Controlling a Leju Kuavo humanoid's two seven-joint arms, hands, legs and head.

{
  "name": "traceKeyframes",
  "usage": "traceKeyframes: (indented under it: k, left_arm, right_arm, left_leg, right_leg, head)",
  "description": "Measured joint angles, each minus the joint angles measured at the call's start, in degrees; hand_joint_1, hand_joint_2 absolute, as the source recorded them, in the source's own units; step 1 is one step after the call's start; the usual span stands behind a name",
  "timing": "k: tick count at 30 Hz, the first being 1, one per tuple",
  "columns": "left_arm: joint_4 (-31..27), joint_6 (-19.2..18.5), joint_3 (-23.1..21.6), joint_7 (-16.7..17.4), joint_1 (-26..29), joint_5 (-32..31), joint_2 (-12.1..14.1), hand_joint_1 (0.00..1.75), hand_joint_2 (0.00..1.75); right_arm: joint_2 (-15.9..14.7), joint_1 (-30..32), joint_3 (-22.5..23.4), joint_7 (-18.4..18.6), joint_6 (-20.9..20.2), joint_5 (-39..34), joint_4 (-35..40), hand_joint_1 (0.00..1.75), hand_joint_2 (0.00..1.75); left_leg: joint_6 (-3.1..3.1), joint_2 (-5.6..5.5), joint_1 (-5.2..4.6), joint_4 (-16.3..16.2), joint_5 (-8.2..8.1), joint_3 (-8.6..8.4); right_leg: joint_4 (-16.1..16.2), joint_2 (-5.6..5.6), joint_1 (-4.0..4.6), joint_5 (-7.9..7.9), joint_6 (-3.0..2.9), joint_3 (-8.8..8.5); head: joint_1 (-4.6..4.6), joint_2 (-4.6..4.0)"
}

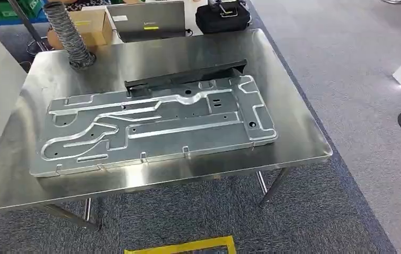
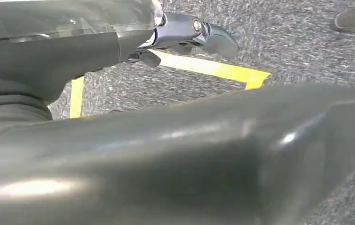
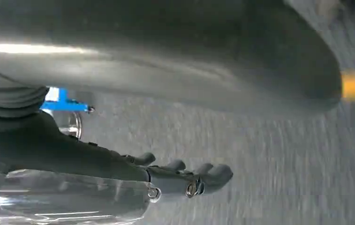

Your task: Take the parts from the cabinet and place them on the table.

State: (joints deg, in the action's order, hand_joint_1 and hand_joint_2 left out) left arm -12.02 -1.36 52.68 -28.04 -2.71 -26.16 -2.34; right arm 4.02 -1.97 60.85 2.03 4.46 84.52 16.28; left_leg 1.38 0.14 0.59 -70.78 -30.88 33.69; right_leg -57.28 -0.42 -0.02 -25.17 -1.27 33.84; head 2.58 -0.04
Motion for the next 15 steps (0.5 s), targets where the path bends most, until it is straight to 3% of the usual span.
traceKeyframes:
  k: [1, 2, 3, 4, 6, 7, 8, 9, 11, 12, 13, 14, 15]
  left_arm:
    - [0.0, 0.0, -0.02, 0.0, -0.16, -0.26, 0.0, 0.0, 0.0]
    - [0.0, -0.02, -0.04, 0.0, -0.46, -0.46, 0.02, 0.0, 0.0]
    - [0.0, -0.04, -0.09, 0.02, -0.87, -0.98, 0.13, 0.0, 0.0]
    - [0.0, -0.07, -0.11, 0.02, -1.05, -1.22, 0.13, 0.0, 0.0]
    - [0.0, -0.13, -0.24, 0.22, -0.95, -2.28, 0.13, 0.0, 0.0]
    - [0.02, -0.17, -0.5, 0.59, -0.87, -2.98, 0.13, 0.0, 0.0]
    - [0.04, -0.2, -0.89, 0.81, -1.04, -3.62, 0.11, 0.0, 0.0]
    - [0.04, -0.22, -1.38, 1.18, -1.15, -4.18, 0.11, 0.0, 0.0]
    - [0.04, -0.24, -2.01, 1.49, -1.19, -4.85, -0.04, 0.0, 0.0]
    - [0.04, -0.24, -2.27, 1.55, -1.19, -5.16, -0.11, 0.0, 0.0]
    - [0.04, -0.28, -2.51, 1.55, -1.23, -5.2, -0.15, 0.0, 0.0]
    - [0.04, -0.3, -2.68, 1.53, -1.29, -5.2, -0.19, 0.0, 0.0]
    - [0.04, -0.48, -2.75, 1.38, -1.35, -5.2, -0.2, 0.0, 0.0]
  right_arm:
    - [0.13, -0.22, -0.2, -0.09, -0.17, 0.22, -0.48, 0.0, 0.0]
    - [0.2, -0.48, -0.31, -0.55, -0.26, 0.28, -0.87, 0.0, 0.0]
    - [0.8, -0.67, -0.55, -2.0, -0.3, 0.33, -1.65, 0.0, 0.0]
    - [0.85, -0.82, -0.61, -3.15, -0.22, 0.33, -1.94, 0.0, 0.0]
    - [0.98, -1.34, -0.74, -5.47, -0.02, 0.33, -2.42, 0.0, 0.0]
    - [0.98, -1.33, -0.79, -7.11, 0.29, 0.19, -2.66, 0.0, 0.0]
    - [0.98, -1.45, -0.81, -8.09, 0.68, -0.16, -2.82, 0.0, 0.0]
    - [0.98, -1.46, -0.81, -9.14, 1.03, -0.62, -2.84, 0.0, 0.0]
    - [0.98, -1.47, -0.79, -9.64, 1.09, -1.25, -3.23, 0.0, 0.0]
    - [0.96, -1.48, -0.76, -9.27, 0.88, -1.31, -3.41, 0.0, 0.0]
    - [0.89, -1.55, -0.76, -8.39, 0.24, -1.29, -3.49, 0.0, 0.0]
    - [0.79, -1.59, -0.76, -7.55, -0.23, -1.2, -3.52, 0.0, 0.0]
    - [0.68, -1.63, -0.79, -5.72, -1.18, -0.98, -3.63, 0.0, 0.0]
  left_leg:
    - [-0.46, -0.01, -0.1, 4.5, 1.33, -3.23]
    - [-0.94, -0.01, -0.27, 9.55, 1.19, -7.01]
    - [-1.32, 0.02, -0.52, 14.19, -0.71, -9.65]
    - [-1.28, -0.03, -0.57, 15.55, -0.74, -10.49]
    - [-1.65, -0.04, -0.78, 15.21, -0.19, -9.49]
    - [-2.12, 0.04, -0.6, 15.49, 0.65, -8.95]
    - [-2.51, 0.3, -0.23, 15.59, 1.35, -8.25]
    - [-2.95, 0.36, -0.28, 15.56, 2.13, -7.36]
    - [-3.44, 0.36, -0.37, 15.5, 3.46, -5.62]
    - [-3.42, 0.37, -0.45, 15.43, 4.09, -4.72]
    - [-3.29, 0.39, -0.48, 15.22, 4.79, -3.76]
    - [-3.17, 0.43, -0.48, 14.95, 5.28, -2.92]
    - [-3.02, 0.47, -0.46, 14.51, 5.84, -1.68]
  right_leg:
    - [-0.3, 0.05, 0.04, 0.44, 0.13, 0.71]
    - [-0.55, 0.08, 0.01, 0.82, 0.32, 1.08]
    - [-0.71, 0.05, 0.29, 1.15, 0.65, 1.29]
    - [-0.6, -0.02, 0.2, 1.64, 1.03, 1.21]
    - [-0.34, -0.05, -0.07, 2.76, 1.63, 1.4]
    - [-0.23, 0.05, 0.29, 3.42, 2.1, 1.67]
    - [-0.68, 0.33, -0.06, 2.49, 2.36, 2.12]
    - [-2.46, 0.43, -0.18, -1.02, 2.76, 2.99]
    - [-10.39, 0.42, -0.44, -8.6, 3.15, 4.77]
    - [-14.37, 0.42, -0.46, -10.48, 3.3, 5.45]
    - [-17.29, 0.42, -0.49, -10.45, 3.41, 5.59]
    - [-17.96, 0.42, -0.51, -9.0, 3.45, 4.93]
    - [-16.63, 0.41, -0.54, -6.21, 3.39, 3.06]
  head:
    - [0.0, -0.02]
    - [0.02, -0.02]
    - [0.02, 0.0]
    - [0.0, 0.0]
    - [0.02, 0.0]
    - [0.0, -0.02]
    - [0.0, 0.0]
    - [0.0, -0.02]
    - [0.0, -0.02]
    - [0.0, -0.02]
    - [0.0, -0.02]
    - [0.0, -0.02]
    - [0.0, 0.0]
